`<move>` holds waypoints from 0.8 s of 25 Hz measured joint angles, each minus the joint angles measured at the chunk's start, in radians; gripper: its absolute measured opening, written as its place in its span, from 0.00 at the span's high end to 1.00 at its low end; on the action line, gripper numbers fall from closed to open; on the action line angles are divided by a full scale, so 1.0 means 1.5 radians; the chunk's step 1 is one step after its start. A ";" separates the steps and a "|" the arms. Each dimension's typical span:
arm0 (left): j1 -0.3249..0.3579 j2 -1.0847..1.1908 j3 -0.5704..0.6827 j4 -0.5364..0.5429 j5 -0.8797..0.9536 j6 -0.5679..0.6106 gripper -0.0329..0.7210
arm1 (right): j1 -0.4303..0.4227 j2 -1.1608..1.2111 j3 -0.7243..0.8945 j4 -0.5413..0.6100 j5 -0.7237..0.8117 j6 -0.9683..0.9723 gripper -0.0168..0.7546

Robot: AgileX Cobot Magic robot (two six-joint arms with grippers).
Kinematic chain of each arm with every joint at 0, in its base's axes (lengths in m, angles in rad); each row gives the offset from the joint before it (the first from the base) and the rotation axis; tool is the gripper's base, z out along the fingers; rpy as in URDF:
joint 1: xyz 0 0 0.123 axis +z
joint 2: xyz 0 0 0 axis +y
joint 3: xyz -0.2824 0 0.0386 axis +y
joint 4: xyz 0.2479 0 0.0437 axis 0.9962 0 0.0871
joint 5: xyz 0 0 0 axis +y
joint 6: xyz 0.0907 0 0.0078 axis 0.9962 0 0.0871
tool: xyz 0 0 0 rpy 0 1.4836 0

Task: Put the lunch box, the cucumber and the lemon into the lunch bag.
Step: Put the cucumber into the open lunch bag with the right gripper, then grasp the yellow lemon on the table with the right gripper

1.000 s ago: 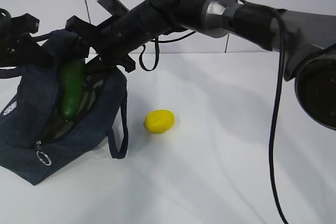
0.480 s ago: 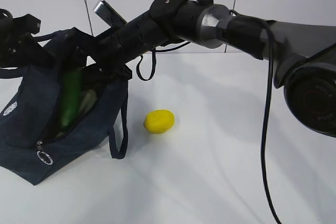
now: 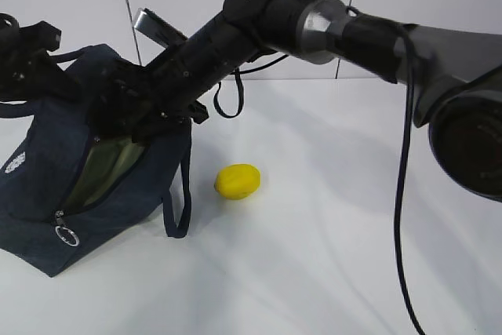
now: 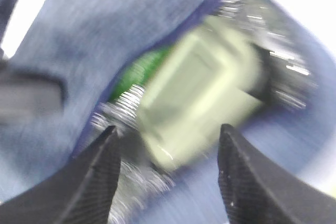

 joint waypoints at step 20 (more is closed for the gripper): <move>0.000 0.000 0.000 0.004 0.000 0.000 0.96 | -0.004 -0.134 -0.007 -0.438 0.115 0.082 0.42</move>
